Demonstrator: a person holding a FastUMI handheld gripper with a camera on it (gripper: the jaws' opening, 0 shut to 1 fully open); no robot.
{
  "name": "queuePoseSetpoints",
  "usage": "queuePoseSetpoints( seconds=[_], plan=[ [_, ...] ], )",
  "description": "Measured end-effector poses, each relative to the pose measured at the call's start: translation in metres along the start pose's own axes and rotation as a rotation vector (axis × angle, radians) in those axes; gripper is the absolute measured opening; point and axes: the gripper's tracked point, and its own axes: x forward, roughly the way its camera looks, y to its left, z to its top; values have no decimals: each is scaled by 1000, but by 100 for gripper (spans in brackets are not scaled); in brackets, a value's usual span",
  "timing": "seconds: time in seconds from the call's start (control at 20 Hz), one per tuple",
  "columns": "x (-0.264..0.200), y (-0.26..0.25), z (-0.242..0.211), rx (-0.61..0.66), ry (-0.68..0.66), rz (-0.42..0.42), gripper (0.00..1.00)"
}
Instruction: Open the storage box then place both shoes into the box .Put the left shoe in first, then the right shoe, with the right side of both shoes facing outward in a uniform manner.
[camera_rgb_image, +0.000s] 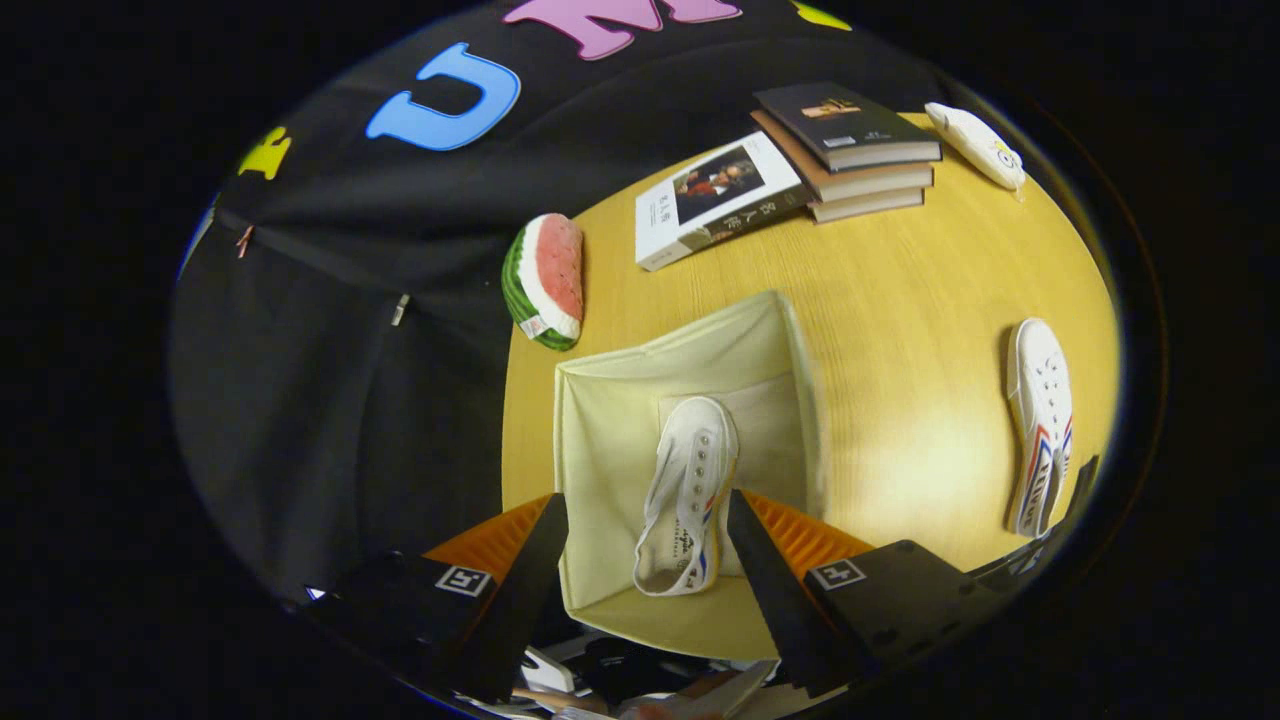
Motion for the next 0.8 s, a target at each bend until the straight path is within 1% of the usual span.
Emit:
queuePoseSetpoints(
  seconds=[0.05, 0.15, 0.25, 0.35, 0.45, 0.6, 0.7, 0.8],
  plan=[
    [-17, -11, 8, -31, -33, -1, 99],
    [-51, -45, 30, -76, -102, -29, 99],
    [-81, -83, 39, -85, -153, -57, 99],
    [-105, -129, 41, -89, -182, -112, 99],
    [-124, -185, 38, -121, -200, -204, 99],
    [-140, -260, 24, -156, -206, -320, 99],
    [-137, -303, 4, -192, -185, -376, 99],
    [-125, -330, -15, -220, -144, -397, 99]
  ],
)
